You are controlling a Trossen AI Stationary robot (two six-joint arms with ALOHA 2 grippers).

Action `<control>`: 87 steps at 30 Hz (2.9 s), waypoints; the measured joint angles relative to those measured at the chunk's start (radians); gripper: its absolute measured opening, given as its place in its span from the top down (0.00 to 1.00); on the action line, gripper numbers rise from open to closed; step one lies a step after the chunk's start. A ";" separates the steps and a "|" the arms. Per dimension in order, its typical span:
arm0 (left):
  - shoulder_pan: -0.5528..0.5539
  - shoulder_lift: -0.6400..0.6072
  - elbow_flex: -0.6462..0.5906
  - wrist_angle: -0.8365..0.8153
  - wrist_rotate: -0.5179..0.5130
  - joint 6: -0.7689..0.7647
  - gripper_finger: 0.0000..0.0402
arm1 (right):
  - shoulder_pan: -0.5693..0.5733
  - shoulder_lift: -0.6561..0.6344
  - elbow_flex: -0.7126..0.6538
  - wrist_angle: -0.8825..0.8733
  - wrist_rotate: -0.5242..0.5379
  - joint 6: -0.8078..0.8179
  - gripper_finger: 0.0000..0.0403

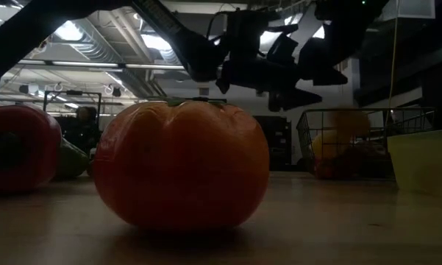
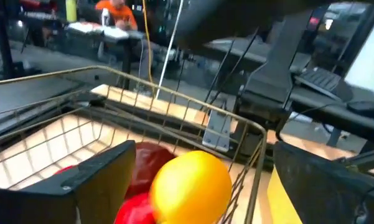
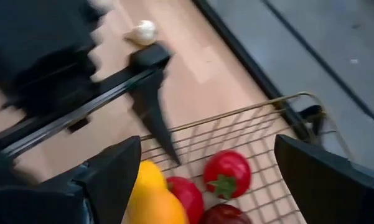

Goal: Sort produce into baskets
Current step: Put the garlic into the yellow bin

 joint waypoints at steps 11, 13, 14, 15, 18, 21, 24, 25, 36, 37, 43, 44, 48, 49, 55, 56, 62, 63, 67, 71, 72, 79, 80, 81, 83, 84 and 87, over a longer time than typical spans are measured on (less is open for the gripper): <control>0.034 -0.257 0.000 -0.538 0.000 0.125 0.03 | 0.000 0.001 0.000 0.022 -0.142 0.023 0.10; 0.029 -0.317 0.000 -0.619 0.001 0.147 0.03 | 0.000 0.001 0.000 0.024 -0.153 0.049 0.10; 0.025 -0.345 -0.002 -0.650 0.001 0.153 0.03 | 0.000 0.001 0.000 0.027 -0.158 0.061 0.10; 0.023 -0.379 -0.007 -0.679 0.001 0.154 0.03 | 0.000 0.001 0.000 0.033 -0.157 0.074 0.10; 0.013 -0.484 -0.050 -0.738 -0.001 0.162 0.03 | 0.000 0.001 0.000 0.048 -0.158 0.092 0.10; 0.000 -0.589 -0.118 -0.776 -0.006 0.167 0.03 | 0.000 0.001 0.000 0.056 -0.160 0.092 0.10; -0.019 -0.702 -0.217 -0.786 -0.014 0.148 0.03 | 0.000 0.003 0.000 0.058 -0.188 0.092 0.10; -0.024 -0.743 -0.255 -0.786 -0.025 0.138 0.03 | 0.001 0.008 0.000 0.064 -0.197 0.092 0.10; -0.069 -1.064 -0.644 -0.740 -0.160 -0.009 0.03 | 0.000 0.142 0.000 0.125 -0.244 0.212 0.05; -0.069 -1.085 -0.662 -0.736 -0.161 -0.014 0.03 | 0.000 0.162 0.000 0.141 -0.238 0.213 0.06; -0.069 -1.165 -0.742 -0.735 -0.165 -0.059 0.03 | 0.000 0.277 0.000 0.353 -0.248 0.195 0.08; -0.072 -1.170 -0.753 -0.737 -0.166 -0.064 0.03 | 0.000 0.290 0.000 0.396 -0.253 0.176 0.08; -0.076 -1.183 -0.775 -0.737 -0.170 -0.087 0.03 | 0.000 0.359 0.000 0.619 -0.251 0.113 0.08; -0.079 -1.182 -0.780 -0.736 -0.170 -0.090 0.03 | 0.000 0.374 0.000 0.680 -0.247 0.107 0.08; -0.095 -1.180 -0.801 -0.737 -0.171 -0.094 0.03 | 0.000 0.482 0.000 0.932 -0.141 0.060 0.08; -0.097 -1.180 -0.804 -0.738 -0.171 -0.093 0.03 | 0.000 0.499 0.000 0.949 -0.107 0.056 0.08; -0.113 -1.180 -0.805 -0.739 -0.172 -0.093 0.03 | 0.000 0.596 0.000 1.054 0.012 0.061 0.08; -0.114 -1.180 -0.805 -0.738 -0.172 -0.093 0.03 | 0.000 0.614 0.000 1.068 0.008 0.070 0.08; -0.114 -1.180 -0.805 -0.738 -0.173 -0.093 0.03 | -0.002 0.684 0.001 1.103 -0.014 0.142 0.08; -0.114 -1.180 -0.805 -0.737 -0.176 -0.093 0.03 | -0.002 0.763 0.049 1.035 -0.021 0.223 0.08; -0.113 -1.180 -0.805 -0.736 -0.177 -0.093 0.03 | -0.002 0.784 0.076 1.008 -0.021 0.239 0.08; -0.113 -1.180 -0.805 -0.737 -0.179 -0.093 0.03 | -0.003 0.941 0.339 0.683 -0.033 0.277 0.08; -0.113 -1.180 -0.805 -0.737 -0.179 -0.093 0.03 | -0.005 0.961 0.379 0.652 -0.027 0.276 0.08; -0.113 -1.180 -0.805 -0.737 -0.179 -0.093 0.03 | -0.007 0.977 0.412 0.613 -0.028 0.276 0.08; -0.113 -1.180 -0.805 -0.737 -0.179 -0.093 0.03 | -0.015 1.014 0.471 0.567 -0.038 0.275 0.08; -0.114 -1.179 -0.805 -0.738 -0.179 -0.093 0.03 | -0.020 1.031 0.492 0.548 -0.044 0.276 0.08; -0.114 -1.179 -0.805 -0.740 -0.179 -0.093 0.03 | -0.036 1.071 0.528 0.510 -0.055 0.276 0.08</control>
